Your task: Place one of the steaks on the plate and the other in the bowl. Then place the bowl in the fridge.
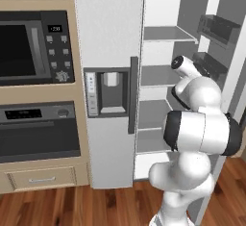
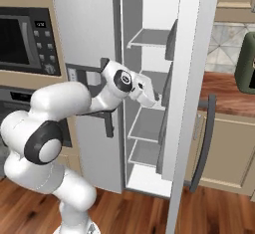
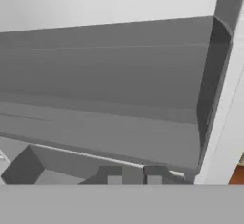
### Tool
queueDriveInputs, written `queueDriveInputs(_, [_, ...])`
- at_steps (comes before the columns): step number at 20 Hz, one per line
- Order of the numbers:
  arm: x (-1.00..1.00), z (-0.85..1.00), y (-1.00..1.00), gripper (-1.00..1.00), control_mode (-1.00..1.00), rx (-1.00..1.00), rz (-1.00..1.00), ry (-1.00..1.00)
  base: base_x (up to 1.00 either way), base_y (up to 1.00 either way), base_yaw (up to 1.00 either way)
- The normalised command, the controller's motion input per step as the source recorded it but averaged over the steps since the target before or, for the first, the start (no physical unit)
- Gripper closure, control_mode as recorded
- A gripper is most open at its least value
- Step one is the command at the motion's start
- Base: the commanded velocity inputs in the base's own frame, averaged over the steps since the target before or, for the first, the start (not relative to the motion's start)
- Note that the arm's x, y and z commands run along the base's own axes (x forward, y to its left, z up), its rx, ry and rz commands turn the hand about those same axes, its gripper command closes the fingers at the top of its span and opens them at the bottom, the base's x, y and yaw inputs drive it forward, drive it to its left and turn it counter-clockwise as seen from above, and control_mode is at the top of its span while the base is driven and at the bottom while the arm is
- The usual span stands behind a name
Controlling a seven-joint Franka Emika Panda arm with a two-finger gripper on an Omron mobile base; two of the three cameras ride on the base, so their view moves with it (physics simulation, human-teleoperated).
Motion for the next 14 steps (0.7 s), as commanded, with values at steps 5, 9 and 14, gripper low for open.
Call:
queueDriveInputs(5, [-0.73, 0.74, 0.56, 1.00, -1.00, -0.01, 0.00, 0.00, 0.00, 0.00, 0.00])
queueDriveInputs(9, [-1.00, 0.93, 0.63, 1.00, -1.00, 0.00, 0.27, 0.27, 0.00, 0.00, 0.00])
queueDriveInputs(14, [-0.48, 0.48, 0.54, 1.00, -1.00, 0.05, 0.71, 0.36, 0.00, 0.00, 0.00])
